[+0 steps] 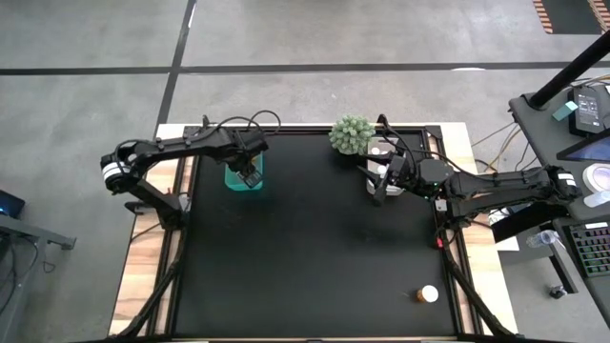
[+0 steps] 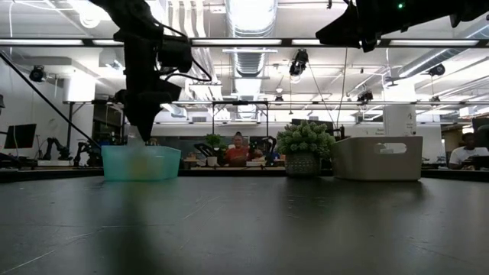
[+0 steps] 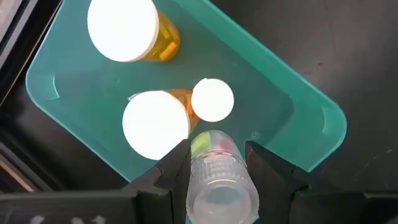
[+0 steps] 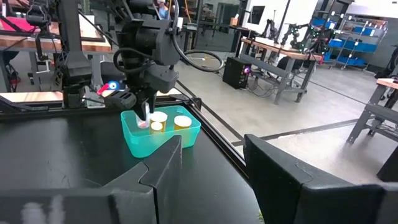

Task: Pick and place medicine bottles into bin by pill shape (circle, oval)
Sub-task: Put the transparent capsule bottle into the green bin

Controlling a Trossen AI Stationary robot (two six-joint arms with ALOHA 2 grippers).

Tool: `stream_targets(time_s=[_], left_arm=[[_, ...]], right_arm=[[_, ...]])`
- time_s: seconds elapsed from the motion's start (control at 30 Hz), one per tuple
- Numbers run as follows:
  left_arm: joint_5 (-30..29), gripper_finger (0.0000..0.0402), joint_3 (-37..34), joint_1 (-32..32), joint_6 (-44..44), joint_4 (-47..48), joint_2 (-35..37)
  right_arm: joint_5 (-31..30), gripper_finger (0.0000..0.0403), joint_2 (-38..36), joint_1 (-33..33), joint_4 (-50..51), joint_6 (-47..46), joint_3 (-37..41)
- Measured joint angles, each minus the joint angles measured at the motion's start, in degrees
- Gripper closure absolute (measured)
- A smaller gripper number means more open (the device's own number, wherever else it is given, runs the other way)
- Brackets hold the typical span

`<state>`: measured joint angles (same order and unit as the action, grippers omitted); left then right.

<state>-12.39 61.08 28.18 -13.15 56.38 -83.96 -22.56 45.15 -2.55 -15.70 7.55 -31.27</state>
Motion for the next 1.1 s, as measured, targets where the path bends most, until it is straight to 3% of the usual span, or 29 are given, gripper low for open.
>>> stream_targets(time_s=[0.3,1.1], left_arm=[[-0.06,0.0266,-1.73,0.0,0.04,-0.86,0.02],[-1.18,0.026,-2.47,0.76,0.26,-2.17,0.02]], right_arm=[[-0.01,0.0239,0.0,0.0,0.01,0.0,0.0],[0.0,0.0239,0.0,0.0,0.39,0.0,0.0]])
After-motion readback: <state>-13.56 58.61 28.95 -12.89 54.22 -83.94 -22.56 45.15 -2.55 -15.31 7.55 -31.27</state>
